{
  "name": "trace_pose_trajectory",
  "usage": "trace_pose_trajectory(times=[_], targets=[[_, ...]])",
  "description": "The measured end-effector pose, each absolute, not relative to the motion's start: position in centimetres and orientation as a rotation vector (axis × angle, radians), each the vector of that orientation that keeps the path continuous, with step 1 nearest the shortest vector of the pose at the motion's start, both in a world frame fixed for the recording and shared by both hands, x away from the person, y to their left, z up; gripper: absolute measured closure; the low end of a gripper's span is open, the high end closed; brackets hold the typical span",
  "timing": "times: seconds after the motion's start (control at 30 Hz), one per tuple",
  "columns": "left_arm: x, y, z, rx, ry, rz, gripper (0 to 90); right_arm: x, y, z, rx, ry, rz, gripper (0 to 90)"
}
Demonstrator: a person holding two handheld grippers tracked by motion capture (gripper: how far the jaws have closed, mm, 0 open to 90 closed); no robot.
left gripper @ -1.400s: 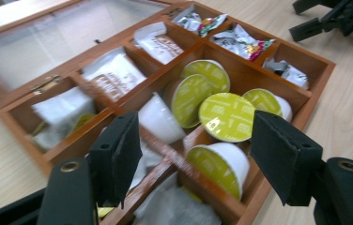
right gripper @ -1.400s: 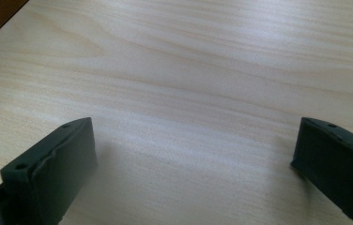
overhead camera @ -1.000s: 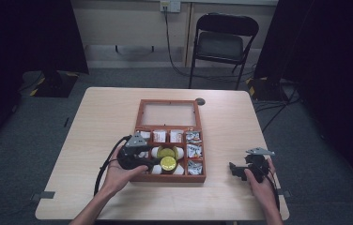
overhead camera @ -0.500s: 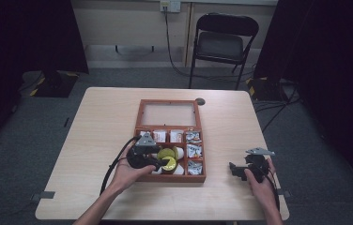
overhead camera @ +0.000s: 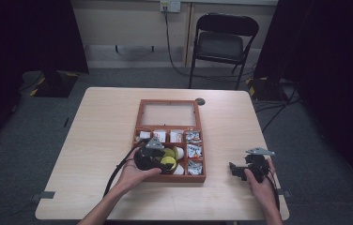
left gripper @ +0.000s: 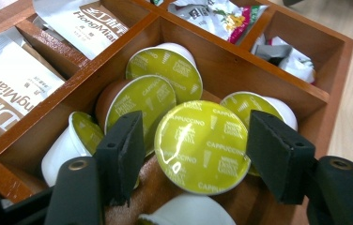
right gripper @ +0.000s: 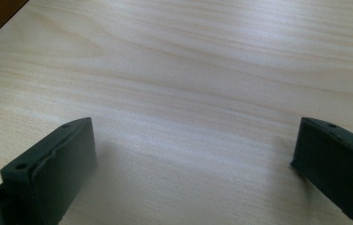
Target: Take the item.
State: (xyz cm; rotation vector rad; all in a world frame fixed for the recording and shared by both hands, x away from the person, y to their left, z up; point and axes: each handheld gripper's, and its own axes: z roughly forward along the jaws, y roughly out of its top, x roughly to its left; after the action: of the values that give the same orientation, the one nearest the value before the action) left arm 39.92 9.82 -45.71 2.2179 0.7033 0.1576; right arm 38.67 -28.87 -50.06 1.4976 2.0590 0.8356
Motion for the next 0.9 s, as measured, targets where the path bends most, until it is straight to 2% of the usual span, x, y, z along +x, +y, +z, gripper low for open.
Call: trace_pose_trajectory(times=[0.37, 0.9], targets=[[39.7, 9.4, -45.9, 2.271, 0.665, 0.167, 32.8, 38.7, -28.9, -50.1, 1.497, 2.059, 0.835, 0.0], [40.1, 8.3, -46.3, 2.392, 0.67, 0.159, 32.6, 38.6, -28.9, -50.1, 1.5, 2.056, 0.833, 0.0]])
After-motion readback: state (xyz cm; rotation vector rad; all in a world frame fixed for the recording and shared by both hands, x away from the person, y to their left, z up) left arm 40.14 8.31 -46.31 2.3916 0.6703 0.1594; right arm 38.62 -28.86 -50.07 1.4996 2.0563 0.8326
